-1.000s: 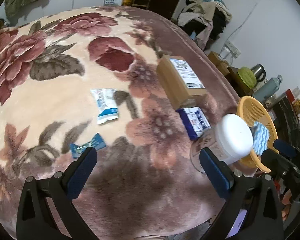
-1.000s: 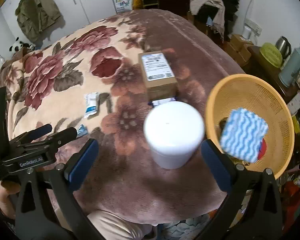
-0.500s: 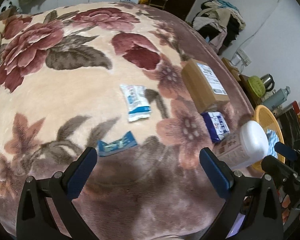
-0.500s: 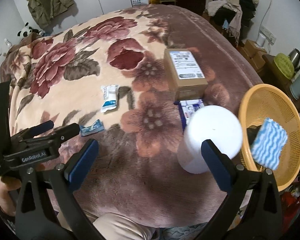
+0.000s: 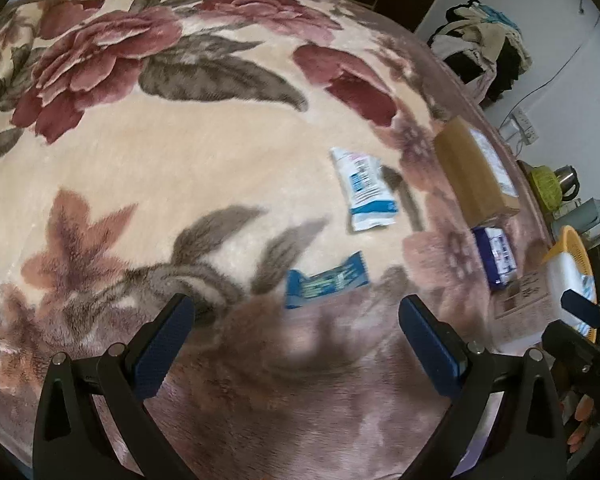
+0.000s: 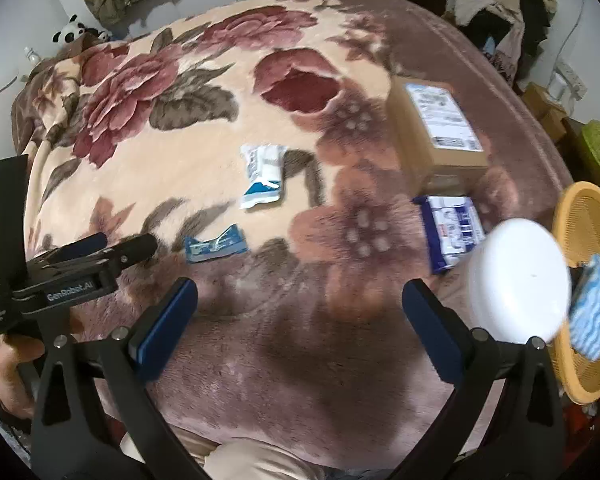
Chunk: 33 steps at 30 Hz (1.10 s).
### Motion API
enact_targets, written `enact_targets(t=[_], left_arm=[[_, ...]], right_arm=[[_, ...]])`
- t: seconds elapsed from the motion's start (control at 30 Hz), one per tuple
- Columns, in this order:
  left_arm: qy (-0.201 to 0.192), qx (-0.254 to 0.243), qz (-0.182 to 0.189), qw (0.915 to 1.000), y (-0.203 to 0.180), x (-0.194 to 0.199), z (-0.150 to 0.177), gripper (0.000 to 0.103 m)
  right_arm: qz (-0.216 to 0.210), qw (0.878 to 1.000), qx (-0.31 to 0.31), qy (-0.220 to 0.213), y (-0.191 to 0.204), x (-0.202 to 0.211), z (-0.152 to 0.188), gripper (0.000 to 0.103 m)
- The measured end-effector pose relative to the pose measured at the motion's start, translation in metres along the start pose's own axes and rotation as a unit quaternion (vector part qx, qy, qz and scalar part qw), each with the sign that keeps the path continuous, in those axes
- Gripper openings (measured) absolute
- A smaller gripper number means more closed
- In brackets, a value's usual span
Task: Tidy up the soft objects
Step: 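Grasp the blue snack bar with the left tool while the right tool grasps the white gauze packet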
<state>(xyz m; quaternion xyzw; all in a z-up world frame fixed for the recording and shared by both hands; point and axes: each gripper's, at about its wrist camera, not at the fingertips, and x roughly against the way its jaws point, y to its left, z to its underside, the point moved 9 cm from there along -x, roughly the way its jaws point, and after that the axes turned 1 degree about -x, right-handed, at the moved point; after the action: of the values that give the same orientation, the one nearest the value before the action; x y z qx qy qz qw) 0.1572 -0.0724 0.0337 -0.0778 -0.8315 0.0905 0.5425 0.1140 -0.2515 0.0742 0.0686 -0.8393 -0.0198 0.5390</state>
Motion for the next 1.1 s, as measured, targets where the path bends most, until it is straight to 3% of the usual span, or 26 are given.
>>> enact_targets(t=[0.23,0.4,0.5,0.7,0.77,0.8,0.83,0.93,1.1], left_arm=[[0.024,-0.018,-0.005,0.9995,0.007,-0.035,0.017,0.102],[0.017,-0.068,-0.008,0.9975,-0.014,-0.05,0.018,0.099],[0.012,-0.106,-0.008,0.9943,-0.03,-0.057,0.015,0.087],[0.012,-0.178,-0.03,0.9834,-0.049,-0.079,0.012,0.082],[0.014,-0.2,-0.035,0.9792,-0.054,-0.088,0.011,0.075],[0.017,-0.205,-0.038,0.9778,-0.055,-0.092,0.011,0.061],[0.028,-0.203,-0.033,0.9781,-0.055,-0.099,0.011,0.052],[0.036,-0.17,-0.011,0.9847,-0.049,-0.103,0.009,0.046],[-0.001,-0.077,0.008,0.997,-0.017,-0.08,-0.008,0.04]], right_arm=[[-0.006,1.0,-0.001,0.019,0.004,-0.026,0.003,0.103],[-0.007,1.0,-0.013,0.026,-0.003,-0.04,0.003,0.103],[-0.008,0.999,-0.024,0.029,-0.008,-0.048,0.001,0.103],[-0.017,0.998,-0.045,0.036,-0.017,-0.066,0.0,0.103],[-0.018,0.998,-0.046,0.039,-0.019,-0.071,0.0,0.103],[-0.018,0.998,-0.048,0.041,-0.021,-0.075,-0.001,0.103],[-0.018,0.998,-0.049,0.042,-0.023,-0.077,-0.001,0.103],[-0.02,0.997,-0.053,0.048,-0.025,-0.087,-0.003,0.103],[-0.024,0.997,-0.058,0.05,-0.021,-0.103,-0.013,0.103]])
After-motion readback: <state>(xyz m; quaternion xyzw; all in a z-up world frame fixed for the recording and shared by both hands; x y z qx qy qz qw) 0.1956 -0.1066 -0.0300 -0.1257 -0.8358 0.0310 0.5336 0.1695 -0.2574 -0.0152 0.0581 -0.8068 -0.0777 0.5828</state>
